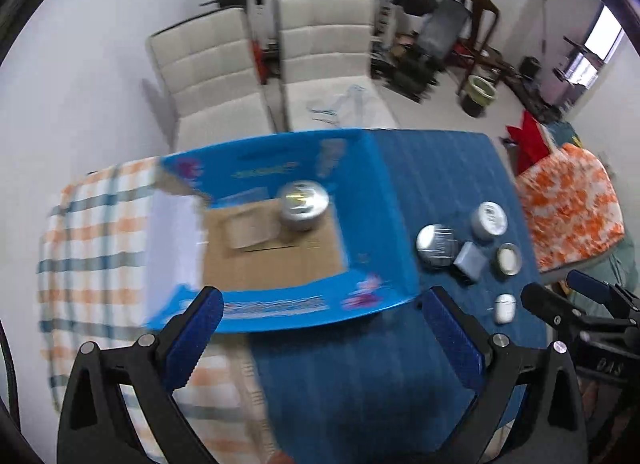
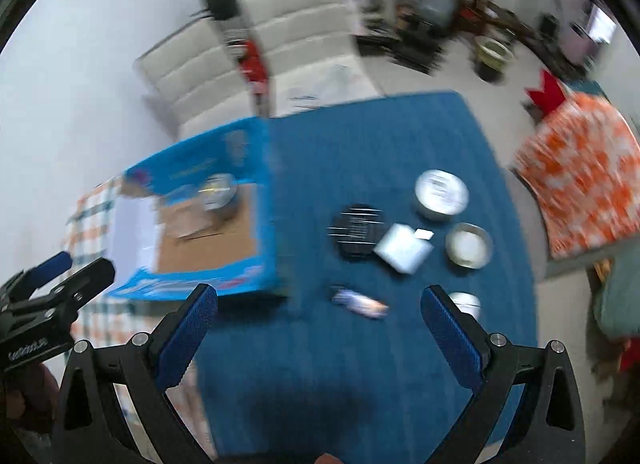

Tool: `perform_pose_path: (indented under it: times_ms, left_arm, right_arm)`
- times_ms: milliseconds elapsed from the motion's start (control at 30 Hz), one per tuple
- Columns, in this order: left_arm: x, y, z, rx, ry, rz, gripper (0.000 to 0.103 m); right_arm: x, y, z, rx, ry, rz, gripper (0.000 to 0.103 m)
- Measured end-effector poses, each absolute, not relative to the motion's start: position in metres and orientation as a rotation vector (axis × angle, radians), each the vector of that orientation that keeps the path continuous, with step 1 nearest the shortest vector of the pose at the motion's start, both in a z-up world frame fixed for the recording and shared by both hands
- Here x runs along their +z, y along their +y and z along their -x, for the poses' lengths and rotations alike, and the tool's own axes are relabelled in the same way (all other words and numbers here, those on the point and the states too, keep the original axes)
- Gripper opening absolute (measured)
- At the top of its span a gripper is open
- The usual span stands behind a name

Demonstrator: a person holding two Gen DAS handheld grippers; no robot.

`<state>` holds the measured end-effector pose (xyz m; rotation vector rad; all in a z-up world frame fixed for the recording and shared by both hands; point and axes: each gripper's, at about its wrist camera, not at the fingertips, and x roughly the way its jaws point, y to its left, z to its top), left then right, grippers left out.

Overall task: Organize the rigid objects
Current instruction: 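Grasp the black round tin with the left tool while the right tool grasps the white cream jar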

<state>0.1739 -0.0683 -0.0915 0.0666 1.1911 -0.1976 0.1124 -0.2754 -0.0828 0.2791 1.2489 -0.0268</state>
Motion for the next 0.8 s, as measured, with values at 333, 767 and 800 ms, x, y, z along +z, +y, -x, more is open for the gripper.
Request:
perform_pose_path:
  times_ms: [333,767,800]
  left_arm:
    - [-0.192,-0.237,-0.251,-0.218,1.312,-0.191,0.103]
    - [-0.301,-0.285,-0.294,-0.174,1.52,-0.2,0.102]
    - [-0.309,-0.288,-0.295,-0.178,1.558,-0.17,0.102]
  right_arm:
    - [-0.172,-0.436,-0.166,-0.191,1.313,-0.412,0.103]
    - [-0.299,-0.444,-0.262,-0.092,1.527,-0.56,0.102]
    - [-0.307,-0.441,-0.268,-0.092,1.544,-0.542,0.101]
